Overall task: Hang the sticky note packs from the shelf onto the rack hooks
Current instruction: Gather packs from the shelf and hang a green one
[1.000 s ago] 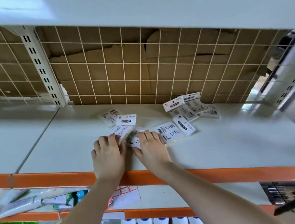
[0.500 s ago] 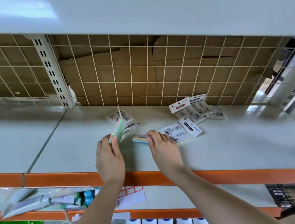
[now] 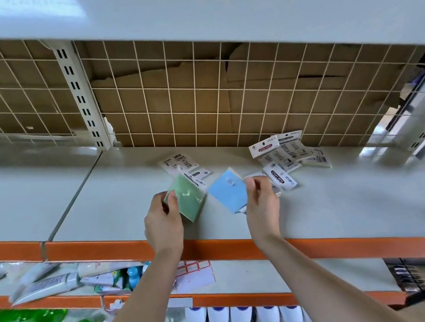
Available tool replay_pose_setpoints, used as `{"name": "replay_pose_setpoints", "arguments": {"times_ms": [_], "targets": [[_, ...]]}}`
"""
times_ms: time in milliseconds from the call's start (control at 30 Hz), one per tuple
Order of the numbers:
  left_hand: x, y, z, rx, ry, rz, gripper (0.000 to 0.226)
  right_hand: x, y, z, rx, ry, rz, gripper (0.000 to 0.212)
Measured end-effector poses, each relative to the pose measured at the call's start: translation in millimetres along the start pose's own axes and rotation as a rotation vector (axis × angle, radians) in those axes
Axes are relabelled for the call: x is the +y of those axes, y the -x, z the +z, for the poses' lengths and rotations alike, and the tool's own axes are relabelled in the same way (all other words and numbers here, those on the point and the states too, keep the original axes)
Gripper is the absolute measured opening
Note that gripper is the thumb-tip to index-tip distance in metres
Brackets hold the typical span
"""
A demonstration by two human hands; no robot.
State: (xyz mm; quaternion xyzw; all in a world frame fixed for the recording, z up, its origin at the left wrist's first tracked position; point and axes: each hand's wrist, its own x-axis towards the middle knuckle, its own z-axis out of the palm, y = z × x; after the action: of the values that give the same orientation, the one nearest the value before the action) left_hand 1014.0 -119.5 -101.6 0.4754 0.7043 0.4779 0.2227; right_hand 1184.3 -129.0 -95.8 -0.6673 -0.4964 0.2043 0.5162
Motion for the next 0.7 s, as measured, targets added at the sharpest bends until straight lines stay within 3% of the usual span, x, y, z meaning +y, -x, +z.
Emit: {"name": "replay_pose_setpoints", "arguments": {"times_ms": [133,300,467,567,700], "targets": [[-1,-7,0,-0.079,0.032,-0.039,0.016,7,-10,-5,0.142,-0.108,0.152,0.022],[-1,-18,0,-0.211,0.17,-0.144,0.009,8,-14,-3,-0.027,-0.166,0.206,0.01],[2,-20,-2,-0.261,0.229,-0.214,0.001,7,-11,-2,-0.122,-0.316,0.269,0.045],[3,-18,-5,-0.301,0.252,-0.222,0.006,7,-12,-7,-0.028,-0.384,0.252,0.042],[2,-18,-7,-0.336,0.258,-0.196,0.02,12,-13,-19,0.039,-0.563,0.406,0.028]]}}
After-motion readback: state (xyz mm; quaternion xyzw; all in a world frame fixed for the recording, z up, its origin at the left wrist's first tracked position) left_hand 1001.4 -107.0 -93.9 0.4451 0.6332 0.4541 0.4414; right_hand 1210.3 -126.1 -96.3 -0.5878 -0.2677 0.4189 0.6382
